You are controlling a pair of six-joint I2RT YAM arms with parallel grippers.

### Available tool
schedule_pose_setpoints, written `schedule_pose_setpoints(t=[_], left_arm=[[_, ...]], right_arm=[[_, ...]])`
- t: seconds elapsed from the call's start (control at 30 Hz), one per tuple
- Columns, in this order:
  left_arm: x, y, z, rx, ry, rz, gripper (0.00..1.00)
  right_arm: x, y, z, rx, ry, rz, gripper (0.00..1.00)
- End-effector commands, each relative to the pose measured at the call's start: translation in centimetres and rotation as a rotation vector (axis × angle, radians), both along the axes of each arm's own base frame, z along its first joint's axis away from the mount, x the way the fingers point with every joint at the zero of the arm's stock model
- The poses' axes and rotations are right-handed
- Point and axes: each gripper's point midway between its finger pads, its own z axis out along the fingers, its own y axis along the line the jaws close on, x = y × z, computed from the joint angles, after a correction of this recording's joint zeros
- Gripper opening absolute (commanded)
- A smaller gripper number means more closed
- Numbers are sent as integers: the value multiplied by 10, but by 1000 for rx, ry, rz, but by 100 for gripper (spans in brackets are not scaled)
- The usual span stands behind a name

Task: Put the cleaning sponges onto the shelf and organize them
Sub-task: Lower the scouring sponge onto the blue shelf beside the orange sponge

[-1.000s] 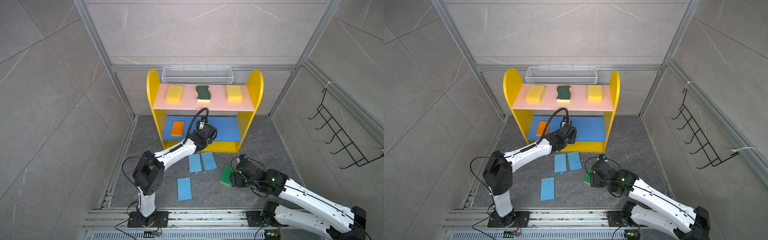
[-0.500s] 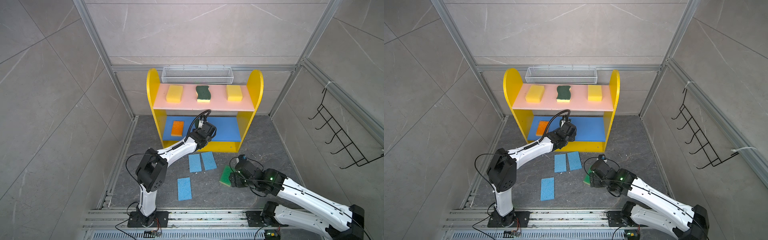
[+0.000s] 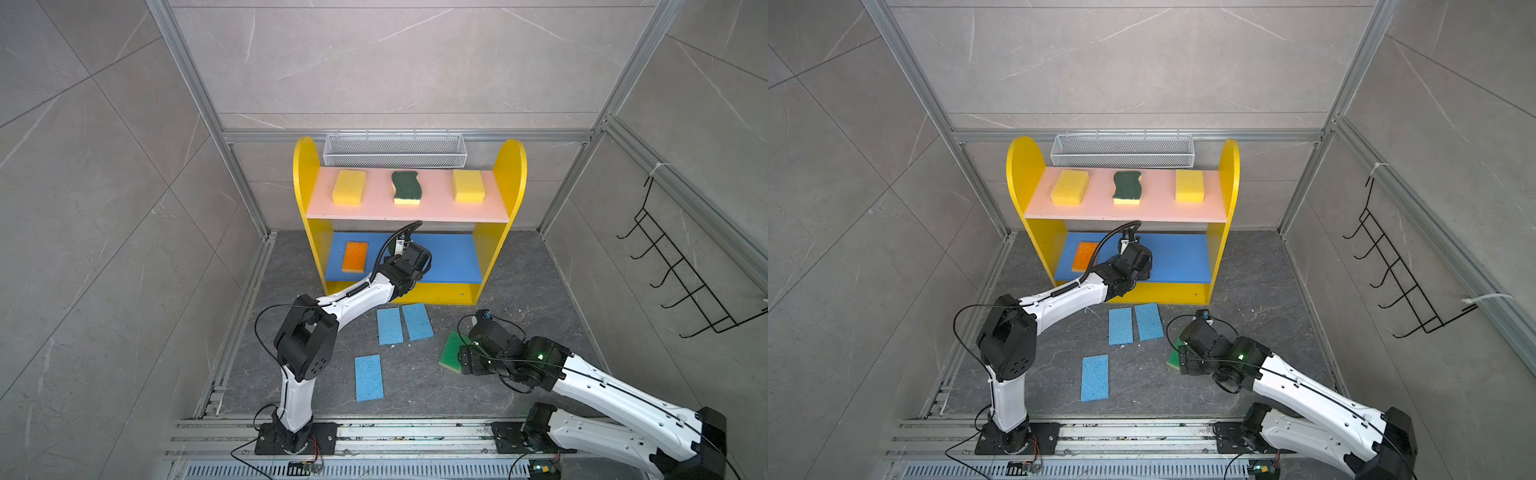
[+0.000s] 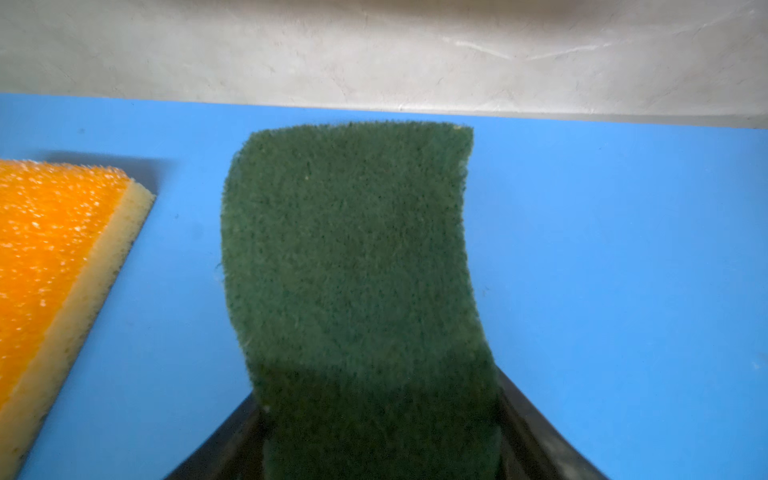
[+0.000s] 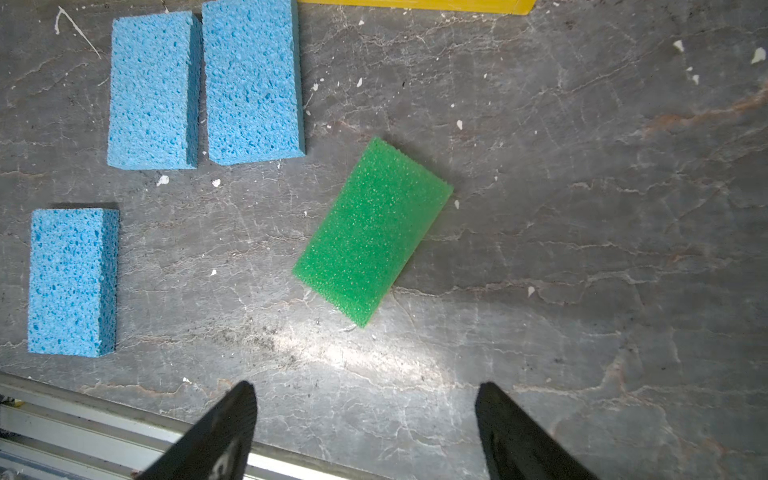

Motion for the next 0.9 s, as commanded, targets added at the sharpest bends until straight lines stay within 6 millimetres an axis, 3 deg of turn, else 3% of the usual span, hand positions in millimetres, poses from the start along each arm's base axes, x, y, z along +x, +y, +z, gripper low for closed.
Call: schedule_pose_setpoints(t=[0.0,0.67,0.87], left_arm=[[16,3,15,-26,-42,44,73],[4,1,32,-43,-41,-26,82],[-1,-1,48,-38,-72,-50,83]], right_arm=[[3,2,9,2,-10,4,85],[-2,2,11,40,-3,-12,84],[-2,-3,11,32,-12,-18,84]])
